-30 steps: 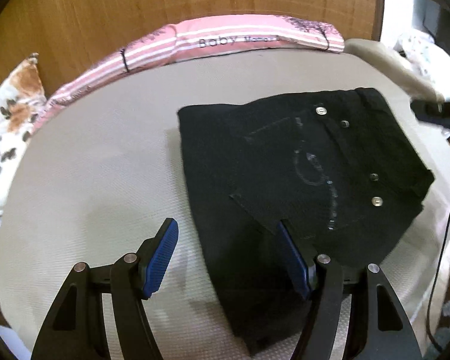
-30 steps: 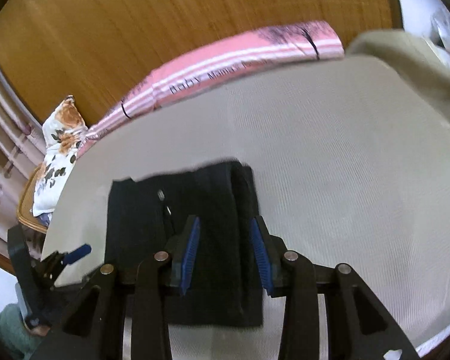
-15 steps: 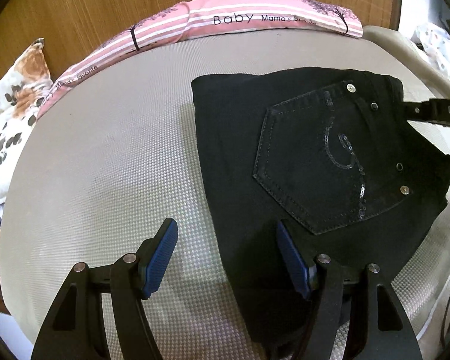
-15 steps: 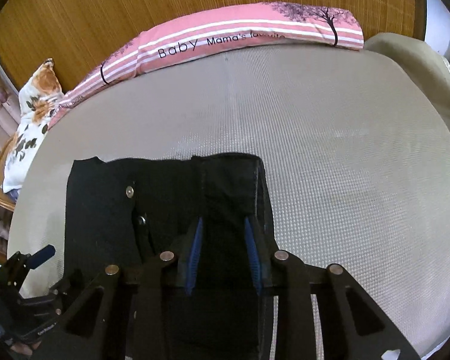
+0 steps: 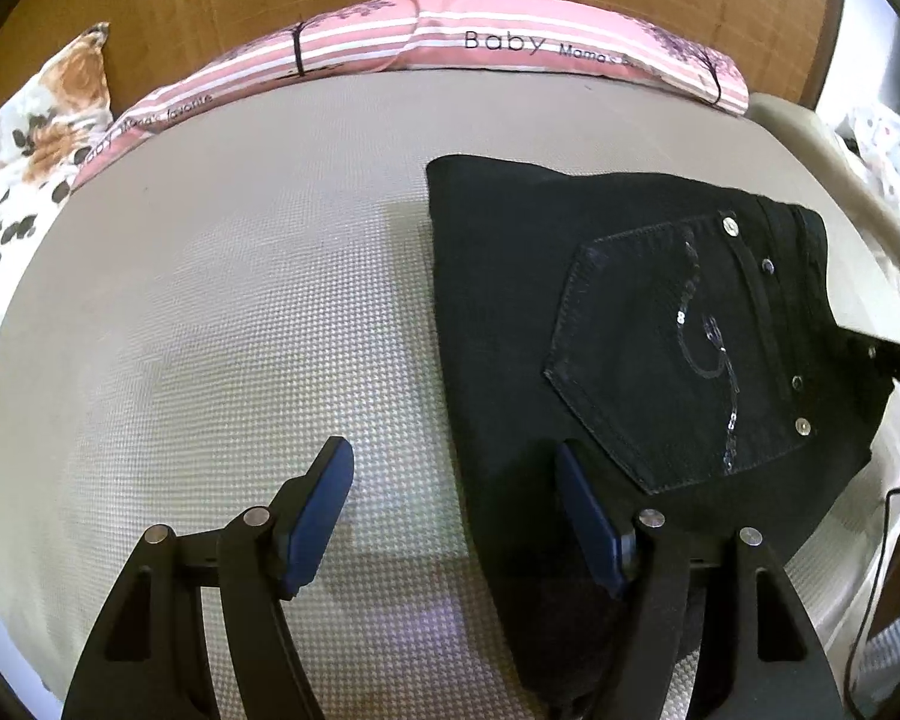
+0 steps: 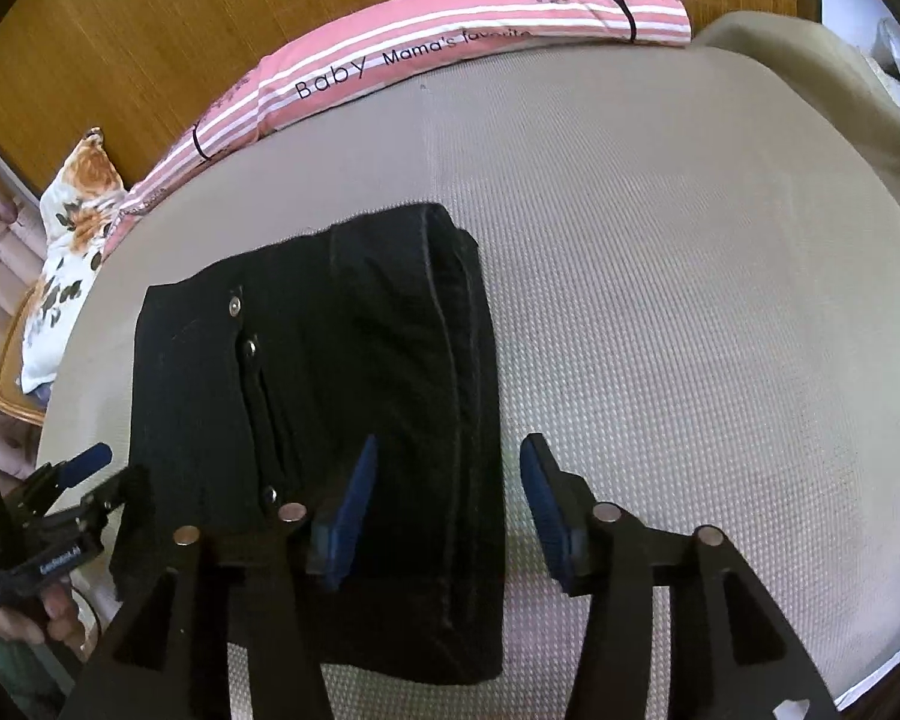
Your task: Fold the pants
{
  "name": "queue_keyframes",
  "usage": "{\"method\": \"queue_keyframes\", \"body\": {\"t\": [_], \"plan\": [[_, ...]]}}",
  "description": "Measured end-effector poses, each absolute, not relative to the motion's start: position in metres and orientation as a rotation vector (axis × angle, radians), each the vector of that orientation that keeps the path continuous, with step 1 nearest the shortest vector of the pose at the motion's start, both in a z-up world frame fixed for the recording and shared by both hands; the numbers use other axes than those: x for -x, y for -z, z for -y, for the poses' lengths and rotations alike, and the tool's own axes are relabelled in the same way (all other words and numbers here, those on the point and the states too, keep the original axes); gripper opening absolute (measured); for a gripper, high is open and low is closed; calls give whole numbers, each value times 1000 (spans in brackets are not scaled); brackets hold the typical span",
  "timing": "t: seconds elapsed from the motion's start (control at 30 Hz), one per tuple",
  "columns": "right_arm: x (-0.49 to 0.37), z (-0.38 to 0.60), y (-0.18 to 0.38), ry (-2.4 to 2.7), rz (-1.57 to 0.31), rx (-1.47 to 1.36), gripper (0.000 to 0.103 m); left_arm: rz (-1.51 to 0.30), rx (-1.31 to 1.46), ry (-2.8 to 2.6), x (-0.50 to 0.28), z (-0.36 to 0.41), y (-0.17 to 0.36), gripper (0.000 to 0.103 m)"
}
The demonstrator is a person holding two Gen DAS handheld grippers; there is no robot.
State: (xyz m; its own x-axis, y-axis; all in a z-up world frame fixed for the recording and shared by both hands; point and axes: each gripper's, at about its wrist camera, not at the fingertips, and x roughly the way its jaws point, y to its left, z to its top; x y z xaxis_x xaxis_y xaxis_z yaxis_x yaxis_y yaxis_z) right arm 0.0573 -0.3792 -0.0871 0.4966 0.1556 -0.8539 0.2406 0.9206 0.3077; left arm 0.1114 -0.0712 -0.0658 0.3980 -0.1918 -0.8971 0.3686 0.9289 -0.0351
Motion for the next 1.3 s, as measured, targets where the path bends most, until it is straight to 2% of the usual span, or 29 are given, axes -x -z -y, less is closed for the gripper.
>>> {"method": "queue_keyframes", "body": {"t": [0.3, 0.43, 0.67, 0.83, 0.9, 1.2, 1.27, 1.3], "plan": [[-58, 397, 100, -24, -1081, -544, 56, -1230, 13, 433, -124, 52, 74, 70], [-58, 413, 112, -118, -1091, -673, 56, -1285, 131, 480, -128, 45, 80, 70], [-66, 424, 119, -273, -1111, -725, 56, -1320, 215, 588, -135, 50, 83, 70], [-82, 432, 125, -361, -1118, -757, 51, -1324, 242, 619, -144, 52, 84, 70], [-91, 434, 129, -393, -1117, -778, 46, -1316, 258, 639, -148, 51, 86, 70], [-115, 432, 143, -518, -1100, -873, 39, -1263, 240, 691, -164, 68, 89, 70], [-116, 431, 143, -521, -1093, -870, 39, -1257, 243, 687, -166, 69, 91, 65], [-114, 431, 142, -516, -1089, -869, 39, -1254, 244, 680, -166, 69, 91, 59]]}}
